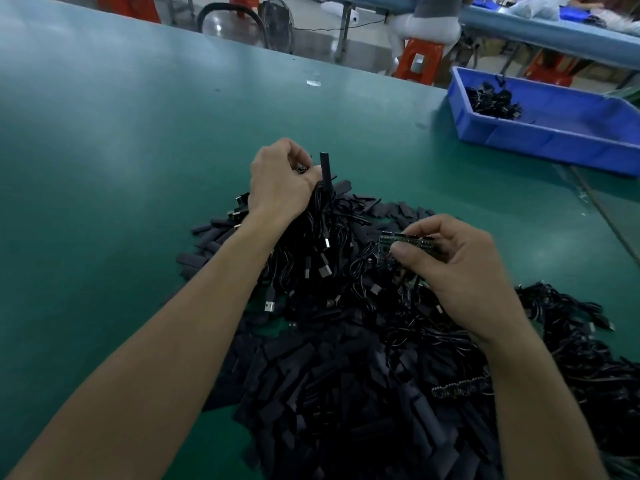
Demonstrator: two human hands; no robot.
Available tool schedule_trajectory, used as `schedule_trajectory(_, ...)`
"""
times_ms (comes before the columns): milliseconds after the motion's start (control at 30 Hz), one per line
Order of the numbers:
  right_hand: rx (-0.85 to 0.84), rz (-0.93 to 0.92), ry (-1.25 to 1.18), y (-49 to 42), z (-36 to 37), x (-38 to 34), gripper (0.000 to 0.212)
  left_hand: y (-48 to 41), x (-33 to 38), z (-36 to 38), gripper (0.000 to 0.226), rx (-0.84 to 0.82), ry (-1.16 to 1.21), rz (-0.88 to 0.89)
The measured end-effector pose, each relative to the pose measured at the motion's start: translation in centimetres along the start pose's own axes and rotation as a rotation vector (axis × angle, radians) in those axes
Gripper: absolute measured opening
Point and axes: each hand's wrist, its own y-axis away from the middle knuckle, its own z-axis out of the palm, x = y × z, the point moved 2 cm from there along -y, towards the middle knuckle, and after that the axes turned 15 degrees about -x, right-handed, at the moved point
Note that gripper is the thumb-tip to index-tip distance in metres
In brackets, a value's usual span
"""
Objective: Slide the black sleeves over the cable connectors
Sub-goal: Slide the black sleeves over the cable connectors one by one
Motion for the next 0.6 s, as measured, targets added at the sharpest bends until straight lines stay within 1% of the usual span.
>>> schedule_trajectory(67,0.008,0.004,-0.068,0.1,0.4,0.5,0.014,0.4,0.1,-0.3,0.016,0.023,0.001,0.005)
schedule_trajectory(133,0.001,0.002,-0.15,0.1,0.9,0.9,0.011,1.5,0.4,-0.7,0.017,0.14,0.036,0.053)
schedule_trajectory(200,-0.025,0.003,-0.241,0.0,1.3,1.1,0.009,3.8,1.5,-1.2,0.02,0.315,0.114,0.217)
schedule_trajectory(233,-0.04,0.006,-0.283,0.0,1.4,1.2,0.009,5.2,2.2,-1.3,0.021,0.37,0.155,0.334)
schedule_trajectory(267,-0.053,0.009,-0.329,0.0,1.5,1.3,0.009,6.7,2.8,-1.1,0.022,0.38,0.188,0.456)
schedule_trajectory(300,-0.064,0.01,-0.388,-0.1,1.6,1.3,0.009,8.0,3.2,-0.9,0.022,0.342,0.213,0.566)
schedule_trajectory(333,-0.075,0.008,-0.464,-0.1,1.7,1.4,0.01,9.2,3.7,-0.5,0.019,0.255,0.22,0.64)
schedule_trajectory(367,-0.088,0.003,-0.545,-0.2,1.8,1.4,0.012,10.0,4.0,-0.2,0.015,0.132,0.219,0.657)
schedule_trajectory(400,-0.106,-0.011,-0.619,-0.2,1.8,1.5,0.015,10.5,4.3,0.2,0.015,-0.005,0.213,0.607)
schedule_trajectory(433,-0.124,-0.032,-0.678,-0.2,1.8,1.6,0.017,10.7,4.3,0.5,0.018,-0.139,0.198,0.511)
schedule_trajectory(500,-0.156,-0.078,-0.769,-0.2,1.8,1.6,0.021,10.5,4.2,1.1,0.022,-0.347,0.192,0.334)
schedule_trajectory(533,-0.162,-0.091,-0.8,-0.2,1.8,1.6,0.024,10.3,4.1,1.2,0.021,-0.414,0.223,0.29)
schedule_trajectory(600,-0.152,-0.092,-0.827,-0.3,1.7,1.6,0.028,10.0,4.1,1.4,0.02,-0.49,0.309,0.282)
